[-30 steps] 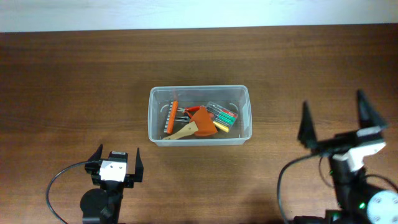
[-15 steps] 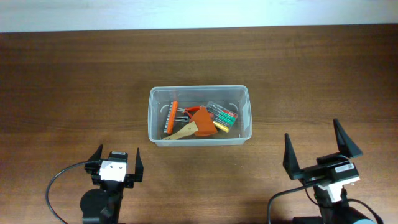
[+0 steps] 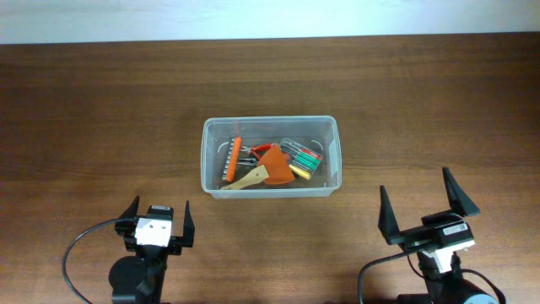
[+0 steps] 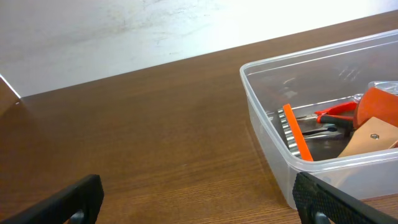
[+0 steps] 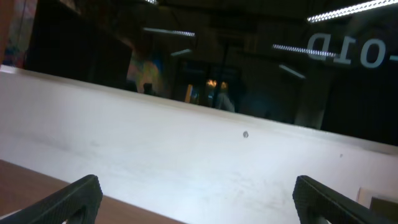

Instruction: Pack container

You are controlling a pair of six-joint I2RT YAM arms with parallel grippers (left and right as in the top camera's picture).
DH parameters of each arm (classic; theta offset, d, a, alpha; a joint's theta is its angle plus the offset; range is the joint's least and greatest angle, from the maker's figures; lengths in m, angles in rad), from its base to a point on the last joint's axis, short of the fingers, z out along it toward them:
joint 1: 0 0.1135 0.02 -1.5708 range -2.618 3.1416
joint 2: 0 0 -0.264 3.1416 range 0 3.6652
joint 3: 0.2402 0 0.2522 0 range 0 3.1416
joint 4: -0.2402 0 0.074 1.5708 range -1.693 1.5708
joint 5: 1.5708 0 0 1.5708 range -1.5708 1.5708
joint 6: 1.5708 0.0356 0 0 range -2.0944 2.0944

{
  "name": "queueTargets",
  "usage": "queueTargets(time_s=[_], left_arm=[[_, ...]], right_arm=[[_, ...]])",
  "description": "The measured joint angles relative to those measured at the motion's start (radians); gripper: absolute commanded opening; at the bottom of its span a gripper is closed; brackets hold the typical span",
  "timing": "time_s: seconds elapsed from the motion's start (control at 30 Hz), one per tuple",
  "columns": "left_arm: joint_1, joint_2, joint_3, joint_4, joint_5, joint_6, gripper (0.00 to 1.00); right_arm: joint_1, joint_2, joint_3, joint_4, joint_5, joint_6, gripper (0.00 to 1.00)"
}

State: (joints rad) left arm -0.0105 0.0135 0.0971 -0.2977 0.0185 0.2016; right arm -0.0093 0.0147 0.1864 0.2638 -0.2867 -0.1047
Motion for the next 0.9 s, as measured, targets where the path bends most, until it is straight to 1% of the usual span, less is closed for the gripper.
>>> queueTargets(time_s=[0.13,0.33,0.5,0.67,0.83,0.9], left_arm=[[0.000,0.000,0.000,0.000,0.000,0.000,0.99],[0.000,0.000,0.000,0.000,0.000,0.000,0.99],[0.000,0.000,0.000,0.000,0.000,0.000,0.99],[0.000,0.000,0.000,0.000,0.000,0.000,0.99],[0.000,0.000,0.000,0.000,0.000,0.000,0.99],[0.000,0.000,0.000,0.000,0.000,0.000,0.99]], right_arm=[[0.007,0.000,-0.037,0.005,0.005,0.000,0.99],[0.064,0.000,-0.128,0.001,0.035,0.000,0.99],[0.070,0.000,-0.169,-0.014,0.078,0.000,0.99],[0.070,0.000,-0.174,-0.110,0.122,0.000,0.99],[0.070,-0.001,-0.176,-0.296,0.141,0.000,0.99],[0.070,0.000,-0.176,-0.323,0.145,0.000,0.99]])
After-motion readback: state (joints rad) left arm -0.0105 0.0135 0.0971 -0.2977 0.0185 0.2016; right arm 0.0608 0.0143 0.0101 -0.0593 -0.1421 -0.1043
